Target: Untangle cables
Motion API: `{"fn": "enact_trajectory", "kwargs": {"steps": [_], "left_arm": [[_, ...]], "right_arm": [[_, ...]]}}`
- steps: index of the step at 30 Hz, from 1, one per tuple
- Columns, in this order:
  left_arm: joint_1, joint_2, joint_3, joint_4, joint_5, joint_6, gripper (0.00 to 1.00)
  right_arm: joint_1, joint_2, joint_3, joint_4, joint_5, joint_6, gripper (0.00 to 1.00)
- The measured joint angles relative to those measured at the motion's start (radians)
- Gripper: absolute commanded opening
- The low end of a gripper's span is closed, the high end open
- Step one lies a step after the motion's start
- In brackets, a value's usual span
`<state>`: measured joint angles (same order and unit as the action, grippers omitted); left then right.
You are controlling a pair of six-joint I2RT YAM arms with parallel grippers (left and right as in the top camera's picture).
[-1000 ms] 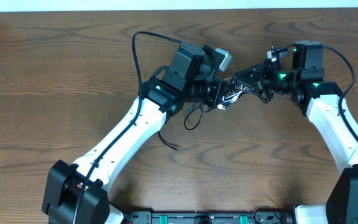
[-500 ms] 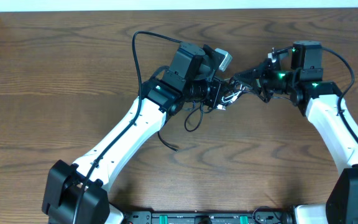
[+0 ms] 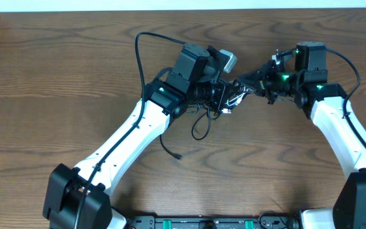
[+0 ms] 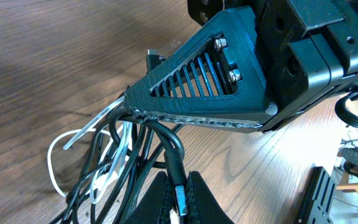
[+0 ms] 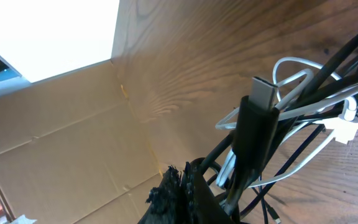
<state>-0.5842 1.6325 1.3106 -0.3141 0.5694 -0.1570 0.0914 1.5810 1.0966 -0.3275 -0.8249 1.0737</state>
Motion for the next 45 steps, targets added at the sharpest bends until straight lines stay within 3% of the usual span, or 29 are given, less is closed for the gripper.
{"fn": "enact_trajectory", "kwargs": {"steps": [23, 35, 45], "left_arm": [[0.0, 0.0, 0.0, -0.005, 0.02, 0.0, 0.08], [-0.005, 0.0, 0.0, -0.02, 0.022, -0.002, 0.08], [-0.018, 0.0, 0.0, -0.021, -0.095, -0.124, 0.08]], "right_arm": [[-0.003, 0.0, 0.0, 0.071, -0.108, 0.016, 0.01], [-0.003, 0.0, 0.0, 0.016, -0.125, -0.084, 0.01], [-0.002, 0.0, 0.0, -0.002, -0.133, -0.123, 0.01]]}}
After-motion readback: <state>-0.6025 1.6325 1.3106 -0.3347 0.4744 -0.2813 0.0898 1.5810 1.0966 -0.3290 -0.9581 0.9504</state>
